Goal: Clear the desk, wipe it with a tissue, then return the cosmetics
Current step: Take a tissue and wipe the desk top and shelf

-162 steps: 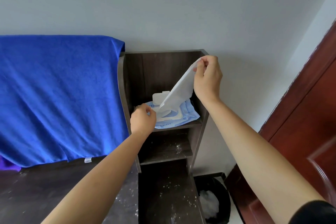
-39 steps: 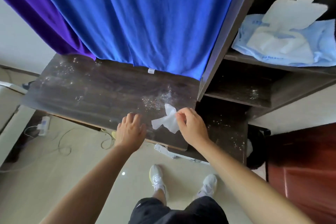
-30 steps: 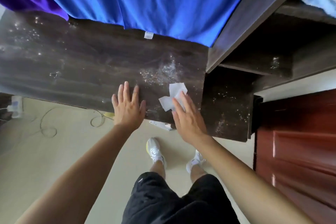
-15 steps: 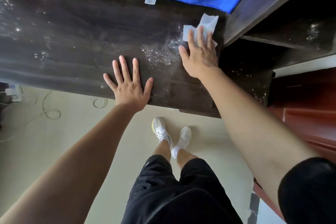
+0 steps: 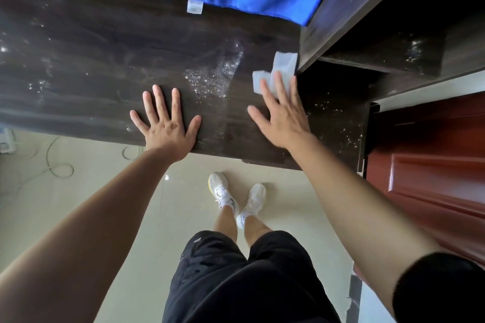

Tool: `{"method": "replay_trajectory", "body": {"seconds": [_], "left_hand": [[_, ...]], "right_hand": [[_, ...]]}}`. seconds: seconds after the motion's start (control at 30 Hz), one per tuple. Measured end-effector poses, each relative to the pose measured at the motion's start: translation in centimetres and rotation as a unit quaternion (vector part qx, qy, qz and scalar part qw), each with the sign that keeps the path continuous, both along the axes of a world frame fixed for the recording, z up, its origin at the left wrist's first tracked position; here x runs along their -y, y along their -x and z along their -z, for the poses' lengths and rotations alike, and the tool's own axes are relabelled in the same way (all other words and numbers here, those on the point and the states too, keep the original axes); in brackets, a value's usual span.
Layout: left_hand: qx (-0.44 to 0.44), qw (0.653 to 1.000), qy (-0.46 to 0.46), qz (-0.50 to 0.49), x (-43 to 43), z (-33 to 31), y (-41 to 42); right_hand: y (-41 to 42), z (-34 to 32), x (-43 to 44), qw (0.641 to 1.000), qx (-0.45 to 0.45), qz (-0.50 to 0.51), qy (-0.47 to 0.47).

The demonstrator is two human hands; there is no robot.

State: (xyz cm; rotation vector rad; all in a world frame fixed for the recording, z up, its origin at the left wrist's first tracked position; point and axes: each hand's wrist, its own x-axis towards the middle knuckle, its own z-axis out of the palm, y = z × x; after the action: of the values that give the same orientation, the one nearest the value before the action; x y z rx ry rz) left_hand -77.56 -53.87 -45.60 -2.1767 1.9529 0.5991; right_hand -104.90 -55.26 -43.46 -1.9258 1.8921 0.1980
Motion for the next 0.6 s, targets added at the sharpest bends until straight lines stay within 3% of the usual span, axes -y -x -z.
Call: {"method": "replay_trajectory", "body": {"seconds": [0.13,0.23,0.4,0.6], "left_hand": [[0.007,1.000,0.008,0.004,0.0,0.2,0.1],[0.007,1.000,0.005,0.005,0.0,0.1,0.1],[0.000,1.000,0.000,0.007,0.1,-0.4,0.1],[0.011,1.000,-0.009,0.004,0.1,-0.7,0.2]], "right_hand": [[-1.9,0.9,0.1,0.996,0.007,0.094,0.004],[-2.8,0.8,-6.4,0.998,0.019,0.059,0.024],[-1.2,0.6,-14.1,0.999,0.023,-0.021,-0.024],[-0.4,0.2,-7.3,1.000,-0.002,-0.029,0.002]]}}
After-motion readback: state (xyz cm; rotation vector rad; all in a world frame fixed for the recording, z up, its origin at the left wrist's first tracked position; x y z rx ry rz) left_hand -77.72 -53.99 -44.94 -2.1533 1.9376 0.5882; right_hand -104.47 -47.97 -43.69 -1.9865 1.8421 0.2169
